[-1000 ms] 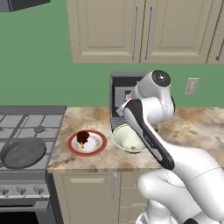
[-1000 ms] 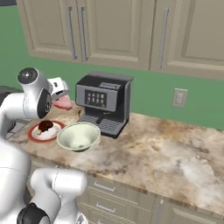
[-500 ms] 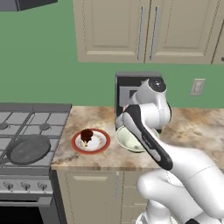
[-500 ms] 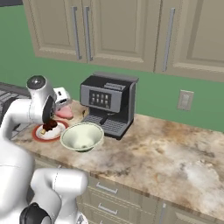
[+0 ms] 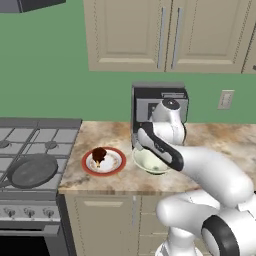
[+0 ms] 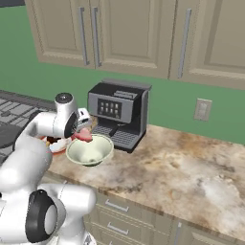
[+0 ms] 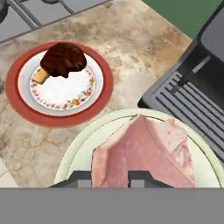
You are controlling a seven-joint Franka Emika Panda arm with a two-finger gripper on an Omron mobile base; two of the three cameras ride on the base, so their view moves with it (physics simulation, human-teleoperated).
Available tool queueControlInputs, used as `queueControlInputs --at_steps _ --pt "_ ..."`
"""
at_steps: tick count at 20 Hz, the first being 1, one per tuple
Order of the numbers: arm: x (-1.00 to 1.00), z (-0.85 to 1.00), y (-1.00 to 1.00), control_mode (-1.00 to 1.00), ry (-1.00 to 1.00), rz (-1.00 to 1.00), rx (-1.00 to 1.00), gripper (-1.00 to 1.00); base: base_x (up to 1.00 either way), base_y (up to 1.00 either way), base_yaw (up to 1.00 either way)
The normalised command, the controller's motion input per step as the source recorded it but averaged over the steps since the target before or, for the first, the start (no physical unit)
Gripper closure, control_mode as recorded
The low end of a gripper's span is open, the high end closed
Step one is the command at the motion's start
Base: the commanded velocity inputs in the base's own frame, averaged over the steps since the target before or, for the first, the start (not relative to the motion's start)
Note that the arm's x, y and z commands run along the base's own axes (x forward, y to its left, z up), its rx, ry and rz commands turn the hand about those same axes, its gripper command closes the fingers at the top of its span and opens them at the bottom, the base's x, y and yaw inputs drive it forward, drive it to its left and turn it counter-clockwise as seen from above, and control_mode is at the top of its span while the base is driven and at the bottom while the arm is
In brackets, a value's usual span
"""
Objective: Place one of the steaks on the plate and the other in the bowl. Then place the bowl in the fridge.
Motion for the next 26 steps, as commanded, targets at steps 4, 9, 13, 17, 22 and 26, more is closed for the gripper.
queueControlInputs --at_steps 4,9,13,17,22,26 --pt "0.22 -0.57 -0.28 -1.0 0.15 -0.02 -0.07 1.0 0.0 0.0 0.0" --pt "0.0 -0.4 -0.18 -1.0 0.2 -0.05 -0.03 1.0 0.0 0.0 0.0" --pt "0.0 -0.31 -0.17 -1.0 0.0 0.0 0.0 1.0 0.0 0.0 0.0" --pt "0.01 -0.45 -0.12 -1.0 0.02 0.0 0.0 1.0 0.0 0.0 0.0" --pt "0.14 -0.5 -0.01 -1.0 0.05 0.0 0.0 1.0 0.0 0.0 0.0" --pt "0.04 -0.38 0.0 -1.0 0.07 0.0 0.0 1.0 0.0 0.0 0.0"
